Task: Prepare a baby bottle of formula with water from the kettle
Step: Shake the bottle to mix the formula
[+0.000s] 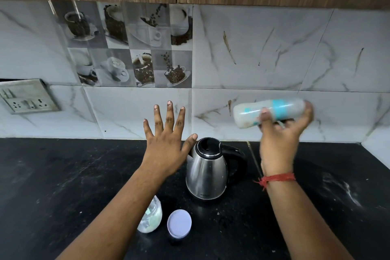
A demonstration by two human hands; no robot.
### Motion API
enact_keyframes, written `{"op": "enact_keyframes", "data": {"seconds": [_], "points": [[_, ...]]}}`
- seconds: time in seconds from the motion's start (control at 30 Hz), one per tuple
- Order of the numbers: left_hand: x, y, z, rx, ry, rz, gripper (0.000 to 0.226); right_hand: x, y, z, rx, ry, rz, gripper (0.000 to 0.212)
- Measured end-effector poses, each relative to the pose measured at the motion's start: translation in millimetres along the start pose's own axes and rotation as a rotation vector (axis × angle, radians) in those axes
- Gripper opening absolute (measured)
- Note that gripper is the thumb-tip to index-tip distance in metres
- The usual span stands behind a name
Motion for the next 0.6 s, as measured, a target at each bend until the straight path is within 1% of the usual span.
{"op": "enact_keyframes", "data": {"seconds": [0.07,0.1,0.13,0.2,0.23,0.27,0.3,0.33,0.37,0.4,0.43,0.5,0.53,0.57,0.6], "points": [[-0.7,-0.8,1.7,0.005,-0.006,-0.003,0.081,9.3,-5.5,7.2,-0.269,-0.081,0.230,0.080],[-1.5,-0.9,2.0,0.009,-0.007,0.001,0.081,11.8,-3.9,7.5,-0.314,-0.122,0.242,0.080],[-2.3,-0.8,2.0,0.012,-0.005,0.007,0.081,9.0,-0.9,5.0,-0.269,-0.132,0.210,0.079],[-3.2,-0.9,2.0,0.013,0.004,0.022,0.081,-2.6,5.6,-1.4,-0.016,-0.107,-0.033,0.075],[-2.7,-1.4,2.1,0.010,0.004,0.023,0.081,-3.6,7.1,-0.3,0.056,-0.090,-0.125,0.074],[-1.6,-1.4,2.4,0.007,0.002,0.019,0.081,-1.9,5.0,2.0,0.075,-0.072,-0.125,0.074],[0.0,-1.2,2.7,0.005,-0.004,0.013,0.081,3.1,0.9,6.2,0.010,-0.067,-0.020,0.076],[1.4,-1.3,3.0,0.004,-0.010,0.007,0.081,10.0,-3.3,12.6,-0.142,-0.097,0.120,0.078],[2.7,-1.0,3.2,0.005,-0.015,0.004,0.080,15.9,-5.5,17.8,-0.291,-0.139,0.207,0.079],[3.1,-0.4,3.2,0.008,-0.017,0.009,0.080,17.9,-5.2,20.0,-0.327,-0.165,0.222,0.079],[3.3,0.2,2.8,0.013,-0.017,0.020,0.080,15.3,-2.9,17.5,-0.273,-0.162,0.187,0.077],[3.7,0.9,2.9,0.012,-0.011,0.028,0.080,5.0,4.4,9.9,-0.013,-0.122,-0.073,0.073],[3.6,0.9,3.5,0.007,-0.009,0.025,0.080,3.3,5.3,10.0,0.047,-0.089,-0.149,0.073],[3.7,0.5,4.3,0.002,-0.009,0.021,0.080,3.3,2.8,9.7,0.055,-0.055,-0.112,0.074],[4.4,0.6,4.9,-0.001,-0.014,0.016,0.080,5.3,-1.4,11.5,-0.026,-0.040,0.028,0.077]]}}
Point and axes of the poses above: each hand's wrist, its own z-axis away from the middle knuckle, its own y-axis out of the back of the hand, x = y × z, the point moved 1 cm from there along -z, towards the middle knuckle, and after that the axes turned 6 degrees about y, right-handed, at the moved point
